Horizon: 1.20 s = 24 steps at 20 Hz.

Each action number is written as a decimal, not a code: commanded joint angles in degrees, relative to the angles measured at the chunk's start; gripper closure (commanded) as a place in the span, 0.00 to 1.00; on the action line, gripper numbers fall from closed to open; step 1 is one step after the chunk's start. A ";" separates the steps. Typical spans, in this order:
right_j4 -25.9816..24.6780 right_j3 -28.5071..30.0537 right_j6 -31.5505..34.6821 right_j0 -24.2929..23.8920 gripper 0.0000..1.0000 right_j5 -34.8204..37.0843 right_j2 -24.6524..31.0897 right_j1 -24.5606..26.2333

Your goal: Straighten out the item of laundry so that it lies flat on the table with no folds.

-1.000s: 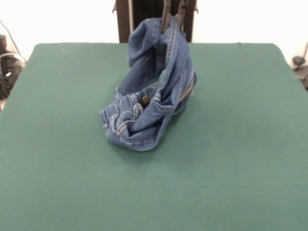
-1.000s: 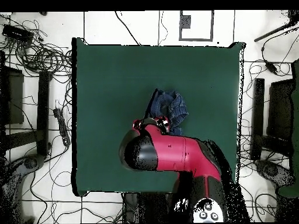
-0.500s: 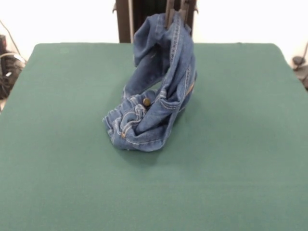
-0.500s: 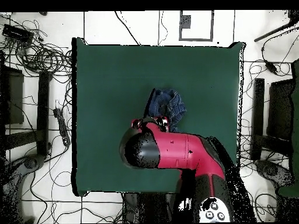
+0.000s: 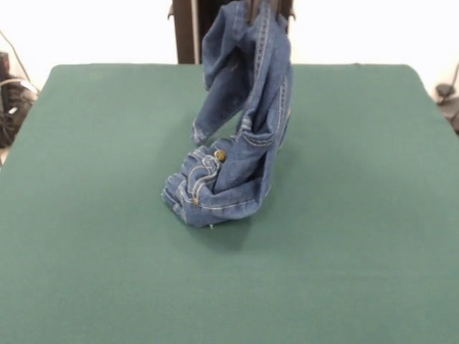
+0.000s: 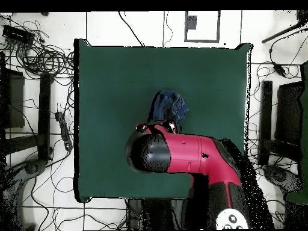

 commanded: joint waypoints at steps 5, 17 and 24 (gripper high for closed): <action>4.56 2.41 -4.22 -0.79 1.00 14.15 7.66 -6.39; 7.66 3.98 -5.80 -2.91 1.00 21.04 9.69 -10.53; 9.30 4.47 -5.64 -2.61 1.00 22.99 10.16 -11.21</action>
